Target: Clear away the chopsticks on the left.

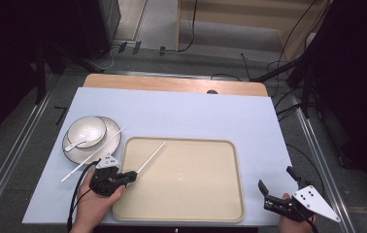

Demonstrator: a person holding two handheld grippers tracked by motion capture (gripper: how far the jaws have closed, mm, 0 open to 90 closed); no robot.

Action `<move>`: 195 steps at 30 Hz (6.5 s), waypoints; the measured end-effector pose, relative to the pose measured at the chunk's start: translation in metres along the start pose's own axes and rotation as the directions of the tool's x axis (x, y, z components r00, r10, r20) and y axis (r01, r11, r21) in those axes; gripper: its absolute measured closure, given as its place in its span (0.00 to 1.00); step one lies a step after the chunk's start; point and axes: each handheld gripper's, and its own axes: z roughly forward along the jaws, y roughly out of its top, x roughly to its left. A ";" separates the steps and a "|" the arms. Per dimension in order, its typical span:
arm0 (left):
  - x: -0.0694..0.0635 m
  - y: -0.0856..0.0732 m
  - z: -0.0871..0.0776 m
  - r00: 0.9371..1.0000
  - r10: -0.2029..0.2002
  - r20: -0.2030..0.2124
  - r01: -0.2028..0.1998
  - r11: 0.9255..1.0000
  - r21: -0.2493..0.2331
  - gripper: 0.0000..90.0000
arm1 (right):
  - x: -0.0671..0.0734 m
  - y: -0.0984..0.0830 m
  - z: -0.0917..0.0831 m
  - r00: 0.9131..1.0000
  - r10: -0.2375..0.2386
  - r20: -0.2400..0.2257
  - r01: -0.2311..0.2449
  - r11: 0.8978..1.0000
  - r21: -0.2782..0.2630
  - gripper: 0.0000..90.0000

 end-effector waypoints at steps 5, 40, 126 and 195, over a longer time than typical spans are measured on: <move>-0.003 0.001 0.006 1.000 -0.014 -0.002 0.015 1.000 0.008 0.95 | 0.000 0.000 -0.001 1.000 0.000 0.003 0.000 1.000 0.000 0.02; -0.012 0.031 0.025 0.995 0.049 0.091 -0.049 0.999 -0.003 1.00 | -0.003 -0.001 -0.001 1.000 0.006 0.006 -0.006 1.000 -0.003 0.02; 0.029 0.026 0.020 0.997 -0.004 -0.071 0.005 1.000 0.015 1.00 | 0.000 -0.002 0.002 1.000 -0.009 -0.009 0.009 1.000 -0.002 0.02; 0.076 0.010 -0.072 0.986 0.012 -0.169 -0.031 0.993 -0.110 0.67 | -0.001 -0.002 0.001 1.000 -0.011 -0.003 0.011 1.000 -0.002 0.02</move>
